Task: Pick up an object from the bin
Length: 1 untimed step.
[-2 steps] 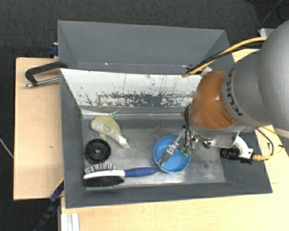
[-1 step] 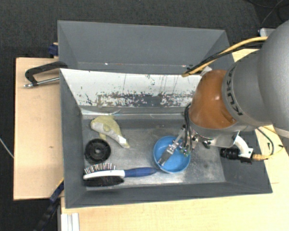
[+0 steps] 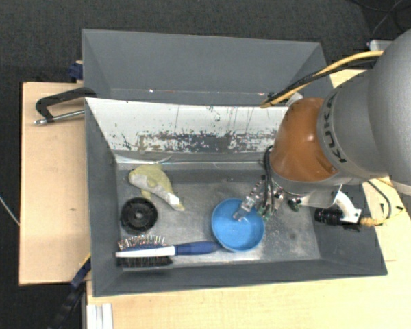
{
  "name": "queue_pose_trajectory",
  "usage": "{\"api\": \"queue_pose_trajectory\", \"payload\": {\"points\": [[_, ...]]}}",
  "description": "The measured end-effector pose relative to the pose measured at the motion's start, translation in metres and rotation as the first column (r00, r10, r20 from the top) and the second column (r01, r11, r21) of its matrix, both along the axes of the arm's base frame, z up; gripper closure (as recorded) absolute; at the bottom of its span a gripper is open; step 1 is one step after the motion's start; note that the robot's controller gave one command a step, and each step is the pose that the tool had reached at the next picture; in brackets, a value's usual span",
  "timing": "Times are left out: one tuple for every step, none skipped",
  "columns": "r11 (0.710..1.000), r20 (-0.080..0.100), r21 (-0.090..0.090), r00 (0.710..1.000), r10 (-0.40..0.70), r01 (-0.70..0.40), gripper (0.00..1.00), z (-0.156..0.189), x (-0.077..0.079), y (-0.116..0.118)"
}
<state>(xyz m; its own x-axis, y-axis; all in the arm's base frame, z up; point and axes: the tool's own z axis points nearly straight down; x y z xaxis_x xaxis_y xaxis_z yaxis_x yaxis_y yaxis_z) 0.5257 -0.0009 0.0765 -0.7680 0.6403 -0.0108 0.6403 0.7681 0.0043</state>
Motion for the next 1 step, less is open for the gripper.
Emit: {"api": "queue_pose_trajectory", "payload": {"points": [[1.0,-0.003,0.004,1.0,0.001,-0.001,1.0,0.033,0.0018,0.0001]]}}
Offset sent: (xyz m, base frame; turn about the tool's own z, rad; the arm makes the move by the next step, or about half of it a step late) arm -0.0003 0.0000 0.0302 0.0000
